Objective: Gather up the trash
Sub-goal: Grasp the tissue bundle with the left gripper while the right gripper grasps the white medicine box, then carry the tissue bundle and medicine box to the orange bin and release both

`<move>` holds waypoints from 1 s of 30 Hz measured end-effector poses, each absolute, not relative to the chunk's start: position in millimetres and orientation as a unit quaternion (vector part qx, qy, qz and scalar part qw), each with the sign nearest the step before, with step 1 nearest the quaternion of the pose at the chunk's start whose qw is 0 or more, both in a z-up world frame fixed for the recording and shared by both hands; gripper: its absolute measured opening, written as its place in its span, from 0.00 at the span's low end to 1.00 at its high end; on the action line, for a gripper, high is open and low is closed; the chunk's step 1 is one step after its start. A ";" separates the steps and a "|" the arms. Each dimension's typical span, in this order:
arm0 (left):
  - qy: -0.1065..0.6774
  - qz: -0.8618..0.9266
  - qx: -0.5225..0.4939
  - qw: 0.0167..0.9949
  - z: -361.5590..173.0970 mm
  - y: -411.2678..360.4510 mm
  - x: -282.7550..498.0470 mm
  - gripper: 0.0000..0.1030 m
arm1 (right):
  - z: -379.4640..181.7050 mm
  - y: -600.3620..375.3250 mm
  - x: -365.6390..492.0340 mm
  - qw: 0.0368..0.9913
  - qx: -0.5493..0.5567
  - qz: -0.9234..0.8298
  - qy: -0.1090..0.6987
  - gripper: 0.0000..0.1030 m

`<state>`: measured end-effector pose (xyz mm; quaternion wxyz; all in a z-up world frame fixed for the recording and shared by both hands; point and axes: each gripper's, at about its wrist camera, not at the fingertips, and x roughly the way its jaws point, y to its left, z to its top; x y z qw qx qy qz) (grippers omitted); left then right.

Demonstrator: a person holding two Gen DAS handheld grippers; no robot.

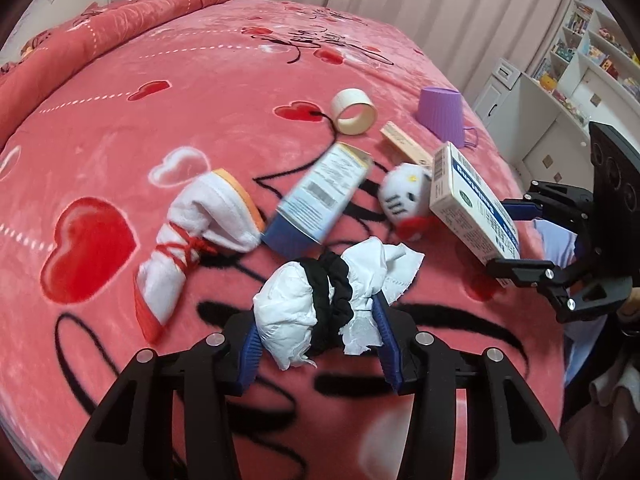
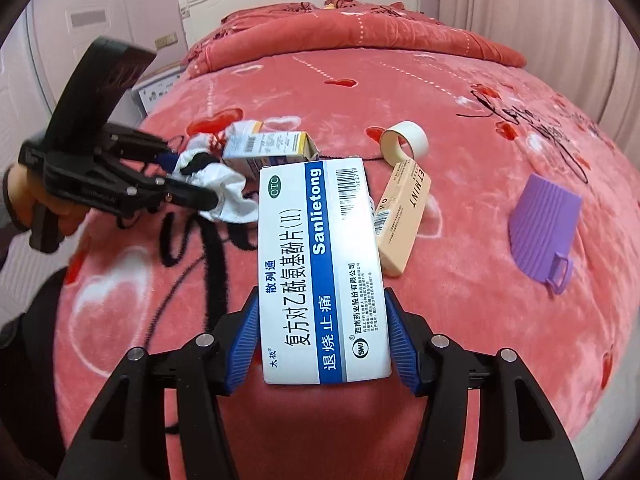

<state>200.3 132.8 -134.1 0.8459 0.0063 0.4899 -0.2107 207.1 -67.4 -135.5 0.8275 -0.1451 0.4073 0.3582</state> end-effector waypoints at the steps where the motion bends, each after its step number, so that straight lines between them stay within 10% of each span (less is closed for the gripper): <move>1: 0.489 -0.208 0.005 0.847 -131.3 131.2 195.5 0.48 | -133.2 -69.1 203.9 0.828 -0.143 0.359 0.406 0.56; 30: 0.447 -0.279 0.072 0.847 -47.7 -49.6 101.4 0.48 | -46.2 -258.6 82.5 0.873 -0.070 0.333 0.348 0.56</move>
